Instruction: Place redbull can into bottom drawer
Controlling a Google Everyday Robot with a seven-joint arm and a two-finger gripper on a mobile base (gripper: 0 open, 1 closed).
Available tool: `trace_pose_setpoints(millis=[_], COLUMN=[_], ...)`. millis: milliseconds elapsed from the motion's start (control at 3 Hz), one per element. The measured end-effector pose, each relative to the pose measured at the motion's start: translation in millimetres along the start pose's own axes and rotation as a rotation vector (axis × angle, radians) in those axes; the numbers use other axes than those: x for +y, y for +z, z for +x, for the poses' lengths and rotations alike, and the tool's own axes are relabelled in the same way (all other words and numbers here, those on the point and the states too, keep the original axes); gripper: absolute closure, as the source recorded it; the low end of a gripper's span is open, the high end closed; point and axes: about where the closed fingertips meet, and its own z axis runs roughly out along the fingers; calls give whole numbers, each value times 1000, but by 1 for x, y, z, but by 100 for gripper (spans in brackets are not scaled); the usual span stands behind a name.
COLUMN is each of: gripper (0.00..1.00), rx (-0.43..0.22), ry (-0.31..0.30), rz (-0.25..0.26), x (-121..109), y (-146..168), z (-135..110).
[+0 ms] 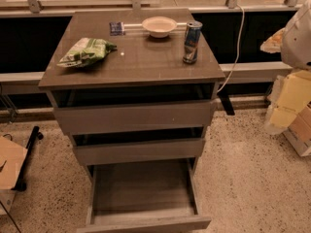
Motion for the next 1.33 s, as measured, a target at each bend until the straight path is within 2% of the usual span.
trace_pose_setpoints(millis=[333,667,1000,1333], gripper=[0,0,0,0], rx=[0,-12,-104,-254], ry=[0,78,237,360], rz=[0,28,96,181], x=[0,-7,-28,-65], y=[0,-1,-3,-4], z=[0,6,15,15])
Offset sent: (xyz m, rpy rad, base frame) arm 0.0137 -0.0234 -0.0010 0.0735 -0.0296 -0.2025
